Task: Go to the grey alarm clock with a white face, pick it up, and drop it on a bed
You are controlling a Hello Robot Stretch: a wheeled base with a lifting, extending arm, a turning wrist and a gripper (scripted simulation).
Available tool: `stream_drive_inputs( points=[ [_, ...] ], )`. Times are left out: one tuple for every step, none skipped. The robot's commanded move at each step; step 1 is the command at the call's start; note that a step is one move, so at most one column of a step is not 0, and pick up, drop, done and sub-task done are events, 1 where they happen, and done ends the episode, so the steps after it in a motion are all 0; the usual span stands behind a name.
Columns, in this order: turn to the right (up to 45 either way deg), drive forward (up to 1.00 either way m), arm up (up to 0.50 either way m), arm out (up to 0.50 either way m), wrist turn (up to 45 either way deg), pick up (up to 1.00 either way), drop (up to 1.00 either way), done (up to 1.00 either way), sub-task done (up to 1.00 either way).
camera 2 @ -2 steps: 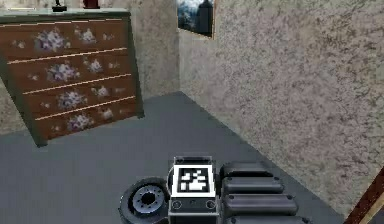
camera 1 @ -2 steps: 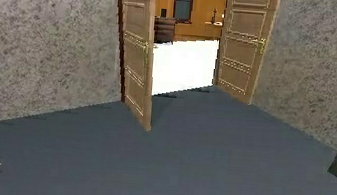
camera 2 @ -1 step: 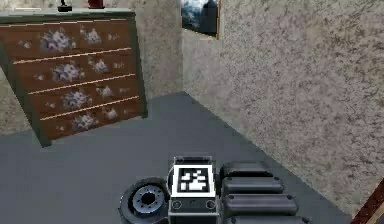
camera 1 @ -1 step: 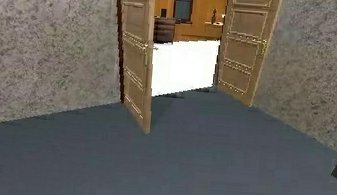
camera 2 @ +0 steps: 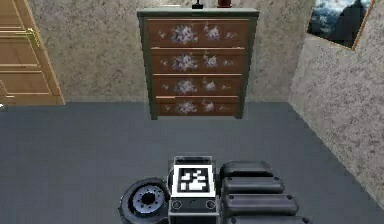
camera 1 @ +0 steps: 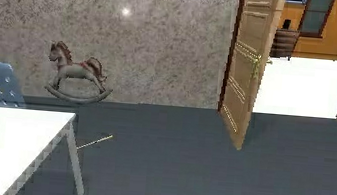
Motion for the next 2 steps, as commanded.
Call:
stream_drive_inputs(
  points=[
    [0.0,1.0,0.0,0.0,0.0,0.0,0.0,0.0,0.0],
    [-6.0,0.0,0.0,0.0,0.0,0.0,0.0,0.0,0.0]
  ],
)
